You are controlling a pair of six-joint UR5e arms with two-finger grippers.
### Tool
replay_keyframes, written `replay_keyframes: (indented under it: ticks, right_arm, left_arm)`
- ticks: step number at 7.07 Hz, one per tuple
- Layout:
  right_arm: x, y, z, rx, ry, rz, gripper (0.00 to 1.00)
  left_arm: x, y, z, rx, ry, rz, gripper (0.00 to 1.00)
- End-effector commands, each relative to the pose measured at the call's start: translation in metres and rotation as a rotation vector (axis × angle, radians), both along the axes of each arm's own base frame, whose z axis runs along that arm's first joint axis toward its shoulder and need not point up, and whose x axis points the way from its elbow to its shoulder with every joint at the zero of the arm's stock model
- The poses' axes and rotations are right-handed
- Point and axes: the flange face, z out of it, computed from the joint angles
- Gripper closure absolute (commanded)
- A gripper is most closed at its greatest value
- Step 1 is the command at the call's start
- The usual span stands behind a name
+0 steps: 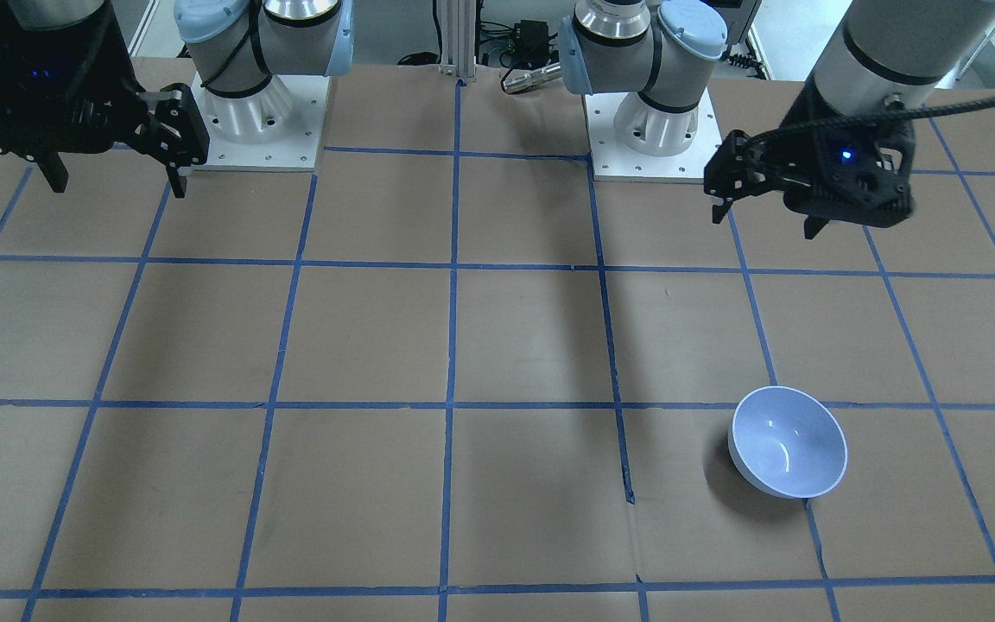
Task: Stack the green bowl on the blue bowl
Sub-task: 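Move the left gripper outward toward the pale green bowl at the table edge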
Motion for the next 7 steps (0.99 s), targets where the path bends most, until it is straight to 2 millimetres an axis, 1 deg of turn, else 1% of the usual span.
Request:
replay_keyframes:
  ticks: [1,2,3,4,5,6,7]
  right_arm:
    - [0.000,0.000,0.000,0.000,0.000,0.000,0.00]
    - [0.000,0.000,0.000,0.000,0.000,0.000,0.00]
    - [0.000,0.000,0.000,0.000,0.000,0.000,0.00]
    - [0.000,0.000,0.000,0.000,0.000,0.000,0.00]
    - [0.000,0.000,0.000,0.000,0.000,0.000,0.00]
    - [0.000,0.000,0.000,0.000,0.000,0.000,0.00]
    - [0.000,0.000,0.000,0.000,0.000,0.000,0.00]
  left_arm:
    - [0.089,-0.005,-0.019,0.014,0.029,-0.095,0.00]
    - [0.132,-0.013,-0.030,-0.014,0.027,-0.150,0.00]
    - [0.188,-0.017,-0.049,0.002,0.054,-0.136,0.00]
    - [0.231,-0.027,-0.069,-0.026,0.049,-0.206,0.00]
    - [0.264,-0.036,-0.083,-0.058,0.028,-0.283,0.00]
    - [0.311,-0.040,-0.101,-0.081,0.008,-0.325,0.00]
    - [0.348,-0.051,-0.118,-0.097,-0.013,-0.405,0.00]
